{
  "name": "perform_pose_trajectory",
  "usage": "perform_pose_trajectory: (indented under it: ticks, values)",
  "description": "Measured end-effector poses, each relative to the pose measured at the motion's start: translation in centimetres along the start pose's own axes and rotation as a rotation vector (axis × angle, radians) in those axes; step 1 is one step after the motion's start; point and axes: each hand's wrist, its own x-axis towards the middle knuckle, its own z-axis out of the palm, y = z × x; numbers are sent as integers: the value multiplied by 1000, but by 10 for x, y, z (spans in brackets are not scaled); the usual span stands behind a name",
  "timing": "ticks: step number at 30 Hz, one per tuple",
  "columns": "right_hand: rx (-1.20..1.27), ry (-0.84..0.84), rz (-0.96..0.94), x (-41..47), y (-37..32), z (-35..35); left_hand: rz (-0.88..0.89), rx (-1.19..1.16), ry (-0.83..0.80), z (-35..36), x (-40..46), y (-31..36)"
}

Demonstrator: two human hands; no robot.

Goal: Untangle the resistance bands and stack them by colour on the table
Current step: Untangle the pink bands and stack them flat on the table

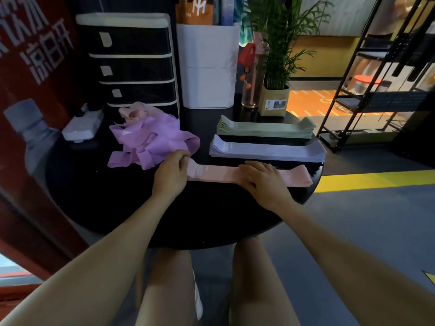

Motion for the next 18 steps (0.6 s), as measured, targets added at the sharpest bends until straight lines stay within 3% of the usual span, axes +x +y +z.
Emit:
perform_pose_trajectory:
  ticks: [11,18]
  values:
    - [283,27,-44,74,-61,-14,93,-67,83,-29,29,1]
    - [299,-2,-128,150,-95,-2,49,16,142,-74,72,-19]
